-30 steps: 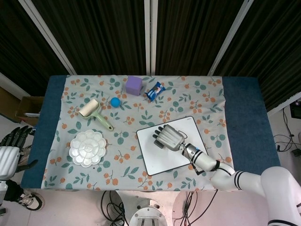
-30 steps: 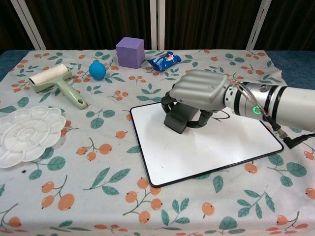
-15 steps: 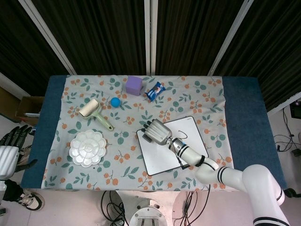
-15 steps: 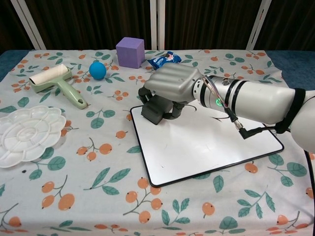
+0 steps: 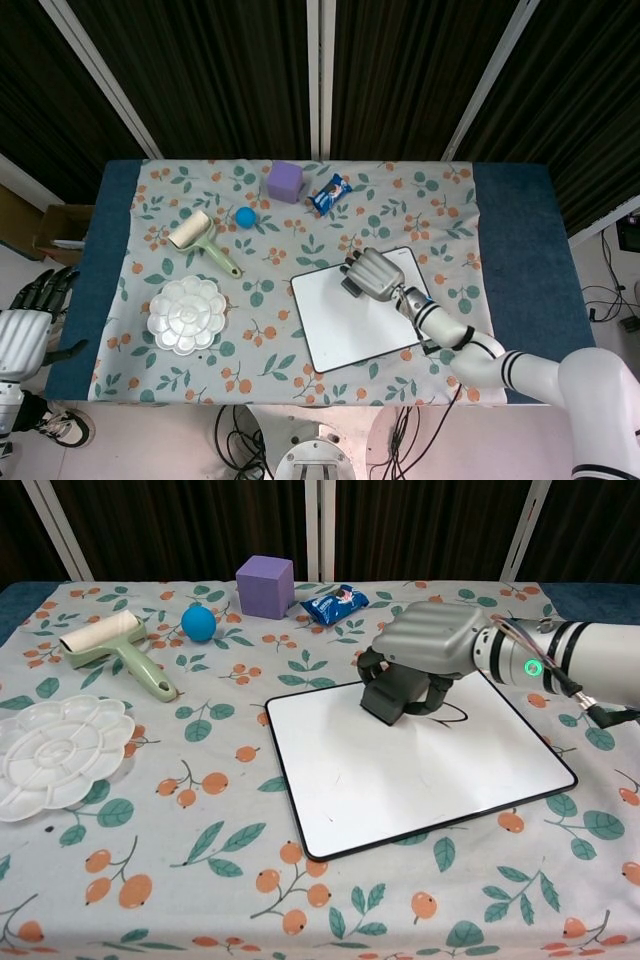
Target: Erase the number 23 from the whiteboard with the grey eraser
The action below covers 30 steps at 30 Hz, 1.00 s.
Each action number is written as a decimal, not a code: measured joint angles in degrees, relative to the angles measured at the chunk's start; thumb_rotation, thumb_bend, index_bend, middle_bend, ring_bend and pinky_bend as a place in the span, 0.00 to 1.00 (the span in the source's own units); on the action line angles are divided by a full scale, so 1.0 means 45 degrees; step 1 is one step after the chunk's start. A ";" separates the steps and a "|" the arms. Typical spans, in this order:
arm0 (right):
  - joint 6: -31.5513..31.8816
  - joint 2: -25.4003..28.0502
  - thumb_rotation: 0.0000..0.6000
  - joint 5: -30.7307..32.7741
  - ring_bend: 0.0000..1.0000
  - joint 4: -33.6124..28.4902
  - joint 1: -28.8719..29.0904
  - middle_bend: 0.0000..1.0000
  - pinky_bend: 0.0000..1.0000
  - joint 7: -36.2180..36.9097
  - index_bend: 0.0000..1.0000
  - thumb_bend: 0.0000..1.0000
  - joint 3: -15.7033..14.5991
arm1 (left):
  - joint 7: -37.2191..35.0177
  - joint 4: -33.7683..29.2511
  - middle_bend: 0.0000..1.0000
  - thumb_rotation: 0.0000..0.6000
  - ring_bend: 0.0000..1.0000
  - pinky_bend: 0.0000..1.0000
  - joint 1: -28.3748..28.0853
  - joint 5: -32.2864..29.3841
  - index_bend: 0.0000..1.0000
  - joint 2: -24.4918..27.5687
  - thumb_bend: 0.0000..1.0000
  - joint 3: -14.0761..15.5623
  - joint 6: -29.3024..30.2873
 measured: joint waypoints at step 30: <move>0.1164 0.2751 1.00 -0.1532 0.63 -0.2361 -0.1390 0.72 0.53 0.3124 0.88 0.34 -0.1426 | 0.0578 -0.0335 0.07 1.00 0.04 0.16 -0.0124 0.0096 0.08 0.0019 0.00 0.0075 -0.0181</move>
